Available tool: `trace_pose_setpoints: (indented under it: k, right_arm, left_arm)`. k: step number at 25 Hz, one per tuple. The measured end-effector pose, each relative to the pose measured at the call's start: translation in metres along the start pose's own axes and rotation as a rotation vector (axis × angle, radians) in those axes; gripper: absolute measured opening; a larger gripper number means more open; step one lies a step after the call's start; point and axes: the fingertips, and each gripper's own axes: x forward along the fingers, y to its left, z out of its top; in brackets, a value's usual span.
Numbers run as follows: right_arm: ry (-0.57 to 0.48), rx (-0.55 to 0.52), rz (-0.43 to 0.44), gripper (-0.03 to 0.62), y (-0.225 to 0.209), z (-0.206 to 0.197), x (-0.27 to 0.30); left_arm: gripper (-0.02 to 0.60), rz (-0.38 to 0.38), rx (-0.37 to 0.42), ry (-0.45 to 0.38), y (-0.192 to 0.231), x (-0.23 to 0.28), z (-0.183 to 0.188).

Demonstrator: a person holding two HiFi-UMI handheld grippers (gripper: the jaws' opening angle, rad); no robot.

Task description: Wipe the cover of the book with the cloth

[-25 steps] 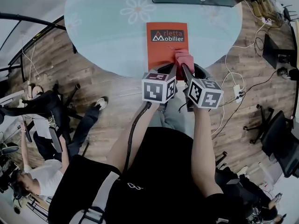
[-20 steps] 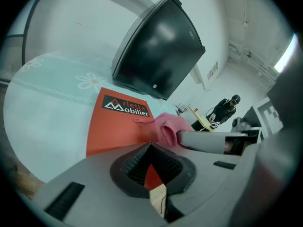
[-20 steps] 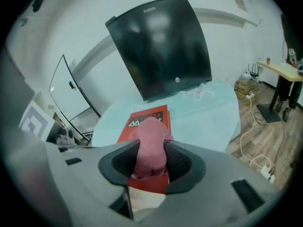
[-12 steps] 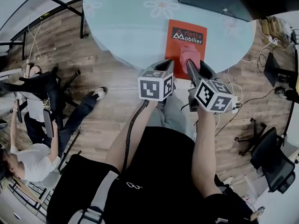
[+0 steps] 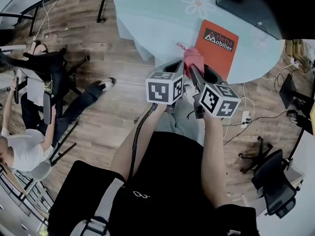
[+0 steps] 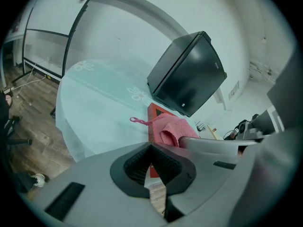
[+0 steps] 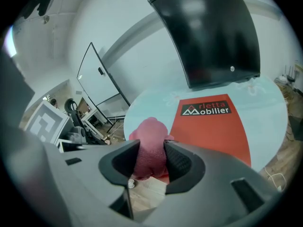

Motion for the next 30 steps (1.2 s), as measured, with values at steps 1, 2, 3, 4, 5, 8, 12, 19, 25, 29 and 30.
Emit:
trace_pose_setpoints:
  k: [1, 2, 3, 4, 5, 8, 12, 19, 25, 29, 30]
  right_arm:
    - [0.009, 0.002, -0.001, 0.158, 0.0, -0.005, 0.001]
    - [0.018, 0.006, -0.001, 0.158, 0.0, -0.01, 0.001]
    - [0.027, 0.01, -0.001, 0.158, -0.001, -0.015, 0.002]
    - [0.035, 0.014, 0.0, 0.158, -0.001, -0.02, 0.002]
    - [0.042, 0.018, 0.001, 0.158, -0.003, -0.024, 0.002]
    - [0.046, 0.032, 0.004, 0.158, -0.007, -0.031, 0.0]
    - [0.035, 0.048, 0.015, 0.158, -0.01, -0.036, -0.004]
    - [0.018, 0.078, 0.02, 0.158, -0.033, -0.04, -0.021]
    - [0.005, 0.107, 0.014, 0.158, -0.056, -0.044, -0.039]
    - [-0.01, 0.126, 0.005, 0.158, -0.071, -0.046, -0.051]
    - [-0.016, 0.13, 0.003, 0.158, -0.075, -0.046, -0.054]
  left_arm:
    - [0.012, 0.003, -0.005, 0.002, 0.002, -0.001, -0.002]
    - [0.012, 0.005, -0.009, 0.005, 0.003, -0.001, -0.005]
    - [0.012, 0.007, -0.012, 0.01, 0.003, 0.0, -0.009]
    - [0.012, 0.009, -0.013, 0.015, 0.003, 0.001, -0.013]
    - [0.012, 0.011, -0.014, 0.022, 0.002, 0.002, -0.018]
    - [0.012, 0.012, -0.01, 0.039, -0.002, 0.004, -0.028]
    - [0.012, 0.022, -0.003, 0.047, -0.006, 0.005, -0.035]
    - [0.012, 0.03, 0.04, 0.061, -0.033, 0.014, -0.042]
    - [0.012, 0.022, 0.065, 0.08, -0.059, 0.026, -0.051]
    - [0.012, 0.012, 0.078, 0.092, -0.075, 0.034, -0.058]
    - [0.012, 0.009, 0.082, 0.094, -0.079, 0.036, -0.059]
